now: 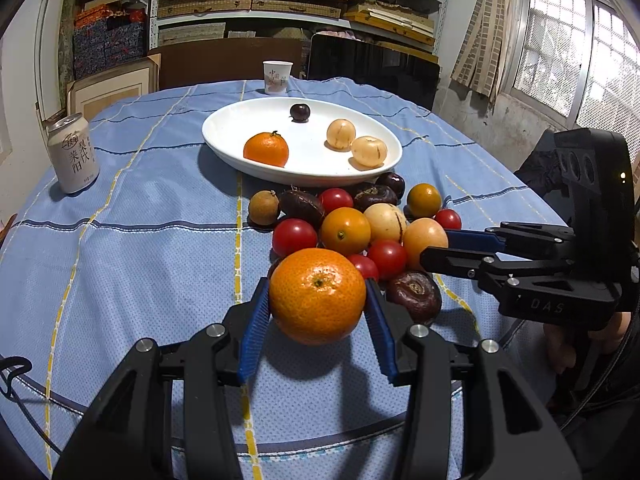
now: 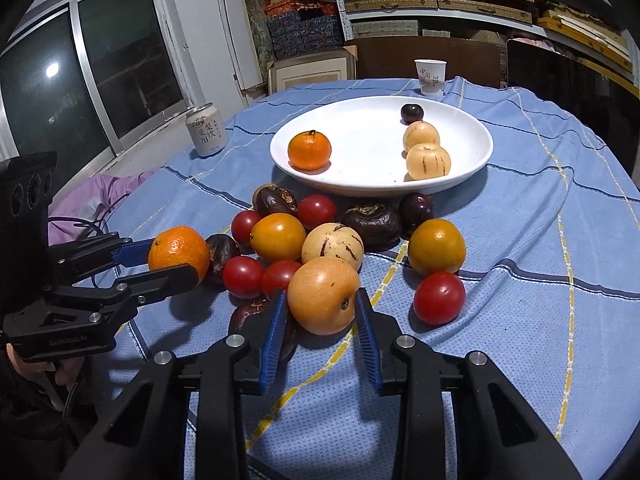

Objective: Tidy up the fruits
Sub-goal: 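Grasp a mandarin with the left tool while the right tool grasps a large orange-tan fruit, then carry both fruits onto the white plate and open both tools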

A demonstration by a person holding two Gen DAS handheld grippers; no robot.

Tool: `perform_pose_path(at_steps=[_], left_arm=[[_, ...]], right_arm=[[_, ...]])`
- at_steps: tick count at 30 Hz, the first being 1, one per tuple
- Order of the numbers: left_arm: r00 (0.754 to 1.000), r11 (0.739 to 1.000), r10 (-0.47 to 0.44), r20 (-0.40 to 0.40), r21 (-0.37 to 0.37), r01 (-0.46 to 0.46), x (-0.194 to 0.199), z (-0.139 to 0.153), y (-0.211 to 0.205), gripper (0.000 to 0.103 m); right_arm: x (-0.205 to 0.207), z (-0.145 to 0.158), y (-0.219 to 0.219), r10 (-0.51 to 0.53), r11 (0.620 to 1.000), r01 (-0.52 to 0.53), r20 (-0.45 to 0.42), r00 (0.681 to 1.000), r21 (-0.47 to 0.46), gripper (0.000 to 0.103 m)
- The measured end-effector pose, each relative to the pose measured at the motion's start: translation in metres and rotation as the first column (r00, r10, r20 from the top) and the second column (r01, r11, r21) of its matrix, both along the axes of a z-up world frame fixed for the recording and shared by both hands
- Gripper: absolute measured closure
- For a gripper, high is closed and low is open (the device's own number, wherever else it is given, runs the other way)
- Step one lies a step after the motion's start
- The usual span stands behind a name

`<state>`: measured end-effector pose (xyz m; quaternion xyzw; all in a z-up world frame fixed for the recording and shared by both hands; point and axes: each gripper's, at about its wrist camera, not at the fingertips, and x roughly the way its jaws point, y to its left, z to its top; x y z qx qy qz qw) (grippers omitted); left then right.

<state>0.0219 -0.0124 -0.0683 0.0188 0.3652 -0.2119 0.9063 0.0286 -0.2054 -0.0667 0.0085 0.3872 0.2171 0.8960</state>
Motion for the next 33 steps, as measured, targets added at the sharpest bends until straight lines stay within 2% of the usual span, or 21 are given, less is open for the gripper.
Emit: perform_pose_path(at_steps=[19,21,23,25,28,29,33], left_arm=[[1.000,1.000,-0.001,-0.005,0.007,0.001,-0.001,-0.002,0.000,0.058],[1.000,1.000,-0.001,-0.005,0.007,0.001,-0.001,-0.002,0.000,0.058],[1.000,1.000,-0.001,-0.005,0.008,0.001,-0.001,-0.002,0.000,0.058],[1.000,1.000,0.000,-0.004,0.009,0.000,0.000,-0.003,0.000,0.058],[1.000,1.000,0.000,-0.004,0.009,0.000,0.000,-0.003,0.000,0.058],[1.000,1.000,0.000,-0.005,0.008,0.000,0.000,-0.003,0.000,0.058],[1.000,1.000,-0.001,-0.005,0.007,0.001,0.001,-0.003,-0.002,0.057]], right_arm=[[-0.004,0.003,-0.003,-0.008,1.000,0.008,0.024,1.000,0.017,0.070],[-0.003,0.003,0.002,0.003,1.000,-0.002,0.016,1.000,-0.011,0.068],[0.000,0.003,0.007,-0.011,0.998,0.012,0.012,1.000,-0.059,0.054],[0.004,0.006,0.012,-0.024,0.995,0.026,0.022,0.999,-0.094,0.052],[0.015,0.000,0.015,-0.022,0.996,0.019,-0.034,0.999,-0.090,0.053],[0.015,0.000,0.014,-0.012,0.998,0.009,-0.041,0.999,-0.068,0.062],[0.010,0.000,0.012,-0.012,0.998,0.010,-0.037,0.999,-0.060,0.063]])
